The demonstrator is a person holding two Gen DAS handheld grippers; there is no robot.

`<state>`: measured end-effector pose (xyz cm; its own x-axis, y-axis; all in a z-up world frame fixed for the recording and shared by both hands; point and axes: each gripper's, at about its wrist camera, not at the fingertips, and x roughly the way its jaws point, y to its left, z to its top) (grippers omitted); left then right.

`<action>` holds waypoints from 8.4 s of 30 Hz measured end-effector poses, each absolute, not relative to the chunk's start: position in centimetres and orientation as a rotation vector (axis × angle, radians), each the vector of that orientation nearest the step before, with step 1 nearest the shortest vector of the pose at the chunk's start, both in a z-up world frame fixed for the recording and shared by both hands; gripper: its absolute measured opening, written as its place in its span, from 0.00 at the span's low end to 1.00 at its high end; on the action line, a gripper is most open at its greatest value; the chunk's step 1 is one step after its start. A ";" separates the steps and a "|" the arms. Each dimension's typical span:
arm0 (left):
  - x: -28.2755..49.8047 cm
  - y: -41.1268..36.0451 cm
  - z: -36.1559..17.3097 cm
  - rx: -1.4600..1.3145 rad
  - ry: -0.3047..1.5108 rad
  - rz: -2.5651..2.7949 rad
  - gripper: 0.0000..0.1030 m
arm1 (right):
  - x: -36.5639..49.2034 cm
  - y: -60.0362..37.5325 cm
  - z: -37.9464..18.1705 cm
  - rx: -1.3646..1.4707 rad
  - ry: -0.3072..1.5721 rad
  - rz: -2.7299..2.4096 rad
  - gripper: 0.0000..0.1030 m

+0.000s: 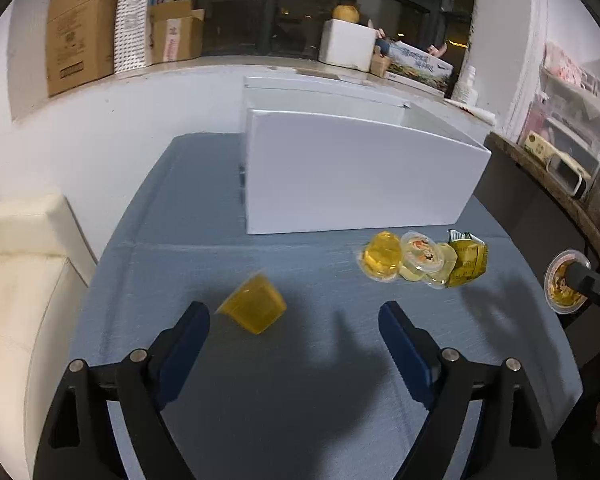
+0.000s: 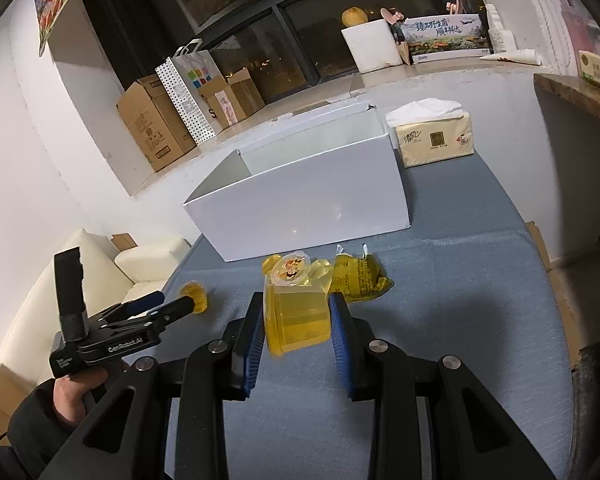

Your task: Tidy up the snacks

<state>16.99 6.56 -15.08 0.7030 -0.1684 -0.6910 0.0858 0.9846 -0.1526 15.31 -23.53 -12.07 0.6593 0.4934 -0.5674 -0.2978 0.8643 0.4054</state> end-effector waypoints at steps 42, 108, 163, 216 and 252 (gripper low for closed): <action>28.5 1.7 -2.4 -0.047 0.585 -0.250 0.49 | 28.3 -20.2 -3.0 0.199 0.604 0.461 0.33; 7.4 4.6 -10.6 -0.104 0.718 -0.149 1.00 | 25.9 -20.4 -18.5 0.092 0.929 0.361 0.61; 27.6 -3.8 -16.2 0.060 0.925 -0.256 0.38 | 13.0 -26.0 -11.8 0.310 0.687 0.414 0.57; 32.4 3.3 -6.8 -0.025 0.708 -0.160 1.00 | 34.5 -20.2 -5.6 0.232 0.696 0.387 1.00; 12.3 1.0 -11.4 -0.126 0.739 -0.215 1.00 | 21.2 -19.3 -15.9 -0.038 0.825 0.363 0.82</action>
<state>12.34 0.98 -11.39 0.7188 -0.2380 -0.6532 0.1496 0.9705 -0.1890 21.19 -19.28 -15.91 0.6207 0.3010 -0.7240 -0.3306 0.9378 0.1065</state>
